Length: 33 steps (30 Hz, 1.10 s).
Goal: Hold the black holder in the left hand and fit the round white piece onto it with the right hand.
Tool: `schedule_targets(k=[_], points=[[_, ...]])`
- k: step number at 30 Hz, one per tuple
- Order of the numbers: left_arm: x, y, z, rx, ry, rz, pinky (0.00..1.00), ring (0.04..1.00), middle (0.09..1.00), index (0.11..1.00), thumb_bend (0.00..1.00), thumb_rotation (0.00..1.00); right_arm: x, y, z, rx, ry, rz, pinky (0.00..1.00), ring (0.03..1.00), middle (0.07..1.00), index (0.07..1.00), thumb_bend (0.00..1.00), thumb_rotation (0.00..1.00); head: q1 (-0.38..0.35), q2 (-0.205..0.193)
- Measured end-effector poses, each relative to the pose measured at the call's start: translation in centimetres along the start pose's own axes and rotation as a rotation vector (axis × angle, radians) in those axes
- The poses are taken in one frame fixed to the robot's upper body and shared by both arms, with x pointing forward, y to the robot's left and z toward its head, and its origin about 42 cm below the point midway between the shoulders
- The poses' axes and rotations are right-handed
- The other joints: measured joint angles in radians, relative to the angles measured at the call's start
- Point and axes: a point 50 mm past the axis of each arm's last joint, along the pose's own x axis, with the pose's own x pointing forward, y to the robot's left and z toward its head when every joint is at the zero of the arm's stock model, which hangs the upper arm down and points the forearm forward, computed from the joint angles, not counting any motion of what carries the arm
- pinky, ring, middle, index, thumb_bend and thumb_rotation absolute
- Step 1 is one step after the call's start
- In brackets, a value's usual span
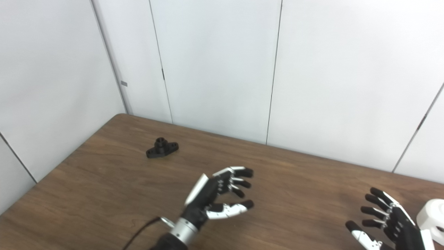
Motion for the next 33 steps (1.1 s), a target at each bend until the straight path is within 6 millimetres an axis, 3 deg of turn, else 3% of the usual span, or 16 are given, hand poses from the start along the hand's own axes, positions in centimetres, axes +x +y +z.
schedule_targets(k=[8,13,21,27,33], points=[[0.5,6.5,3.0,0.17,0.04,-0.026,0.62,0.756,0.789,0.737,0.71,0.01,0.1,-0.7,-0.5,-0.015,0.015,-0.001,0.53,0.676,0.767,0.782,0.44,0.21,0.037,-0.005],[1.1,9.4,5.2,0.23,0.056,-0.018,0.58,0.723,0.786,0.739,0.71,0.0,0.1,-0.5,-0.9,-0.013,0.029,0.012,0.52,0.66,0.751,0.764,0.5,0.32,0.035,-0.006],[1.8,15.2,7.4,0.335,0.083,0.117,0.63,0.756,0.799,0.743,0.72,0.0,0.5,-0.2,-0.9,-0.011,0.022,0.029,0.5,0.643,0.748,0.764,0.47,0.27,0.04,-0.011],[3.1,17.2,8.1,0.365,0.058,0.259,0.75,0.845,0.836,0.758,0.71,0.0,0.6,-0.1,-0.7,-0.01,0.016,0.029,0.5,0.644,0.752,0.765,0.47,0.29,0.044,-0.009],[3.1,18.4,7.9,0.467,0.088,0.332,0.89,0.941,0.909,0.819,0.74,0.0,0.7,0.0,-0.8,-0.011,0.015,0.031,0.48,0.633,0.746,0.76,0.5,0.34,0.046,-0.009]])
